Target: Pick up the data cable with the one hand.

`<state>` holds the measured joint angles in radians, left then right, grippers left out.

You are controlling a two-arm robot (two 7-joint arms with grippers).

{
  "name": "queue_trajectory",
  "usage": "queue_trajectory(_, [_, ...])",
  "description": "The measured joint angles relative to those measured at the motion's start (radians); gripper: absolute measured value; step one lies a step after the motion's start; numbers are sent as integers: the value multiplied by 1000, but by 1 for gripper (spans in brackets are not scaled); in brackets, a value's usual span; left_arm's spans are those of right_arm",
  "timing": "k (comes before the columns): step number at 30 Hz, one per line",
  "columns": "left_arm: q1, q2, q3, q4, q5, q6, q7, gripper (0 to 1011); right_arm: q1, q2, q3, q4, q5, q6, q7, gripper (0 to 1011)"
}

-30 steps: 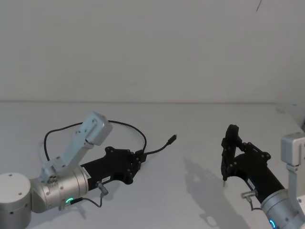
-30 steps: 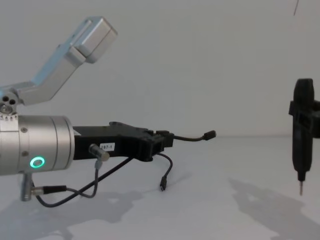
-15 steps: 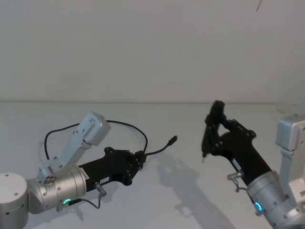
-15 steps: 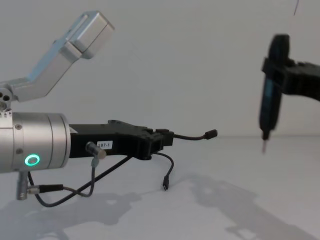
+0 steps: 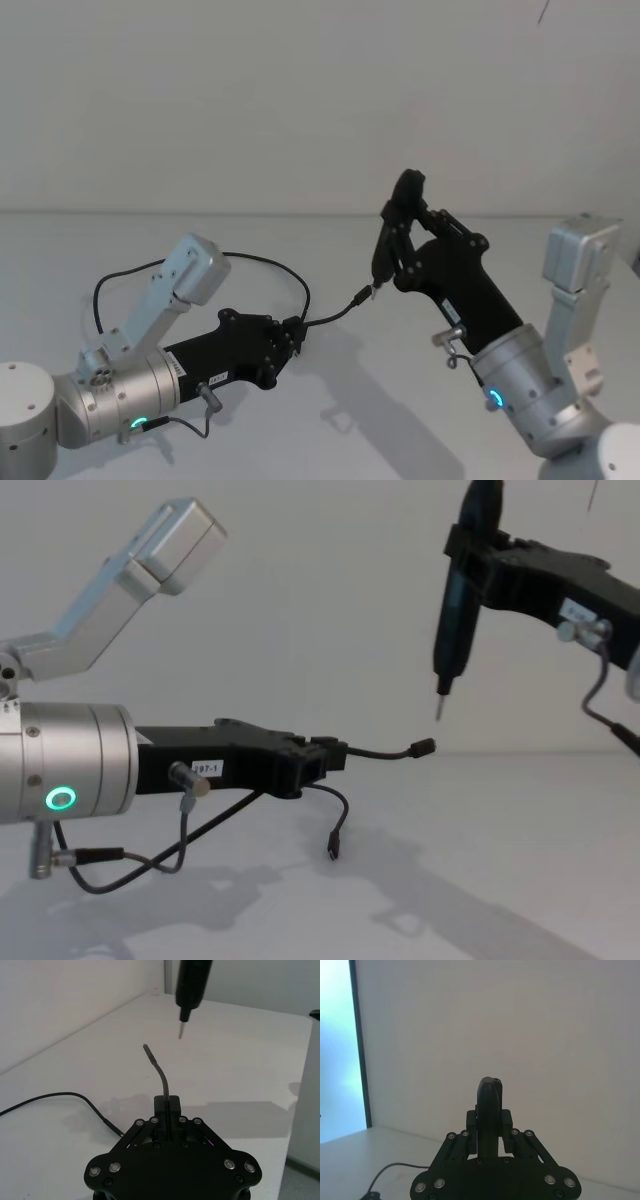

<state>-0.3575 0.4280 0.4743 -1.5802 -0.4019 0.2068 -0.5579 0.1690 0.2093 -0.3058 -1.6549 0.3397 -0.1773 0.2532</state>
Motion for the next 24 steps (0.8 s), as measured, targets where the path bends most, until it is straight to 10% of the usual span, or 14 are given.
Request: queue_trajectory(24, [2, 2, 0, -3, -2, 1, -1, 42, 169, -50, -2, 279, 86, -116, 179, 279])
